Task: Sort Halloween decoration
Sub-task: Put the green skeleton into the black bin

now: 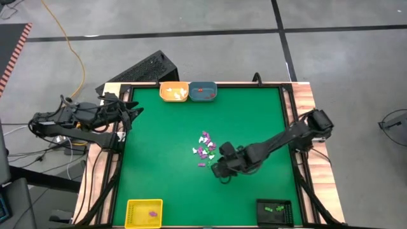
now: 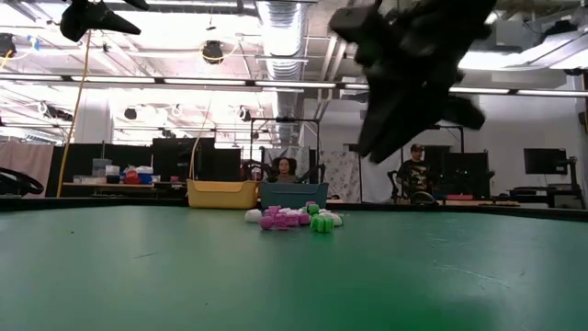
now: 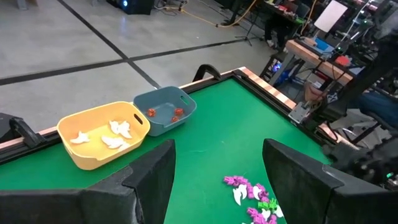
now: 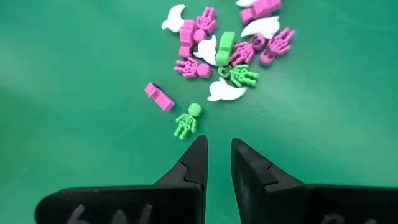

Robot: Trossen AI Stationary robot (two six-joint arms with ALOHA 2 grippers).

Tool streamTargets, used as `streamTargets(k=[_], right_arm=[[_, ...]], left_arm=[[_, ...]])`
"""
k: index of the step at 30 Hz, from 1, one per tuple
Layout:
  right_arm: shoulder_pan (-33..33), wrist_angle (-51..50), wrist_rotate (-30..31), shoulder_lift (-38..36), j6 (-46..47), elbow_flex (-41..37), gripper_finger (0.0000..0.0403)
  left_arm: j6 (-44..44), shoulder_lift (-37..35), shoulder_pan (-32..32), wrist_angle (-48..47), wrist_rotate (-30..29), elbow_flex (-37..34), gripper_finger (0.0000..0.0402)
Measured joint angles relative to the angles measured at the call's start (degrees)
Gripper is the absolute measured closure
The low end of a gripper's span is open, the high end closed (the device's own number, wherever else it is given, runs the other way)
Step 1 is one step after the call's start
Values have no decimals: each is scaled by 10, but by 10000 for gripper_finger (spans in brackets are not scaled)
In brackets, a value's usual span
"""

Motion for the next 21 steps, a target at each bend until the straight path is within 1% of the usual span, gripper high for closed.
streamTargets(k=[4,7,13,18,21], right_arm=[[-12,29,-7,47,5,20,337],[-14,30,3,78,7,45,337],[-14,26,5,135,15,100,337],[-15,-41,16,158,36,140,336],[-16,-78,16,158,52,147,336]], left_arm=[[0,0,0,0,0,0,170],[0,0,0,0,-2,0,170],[0,0,0,0,-3,0,170],[0,0,0,0,-3,0,170],[0,0,0,0,-3,0,170]])
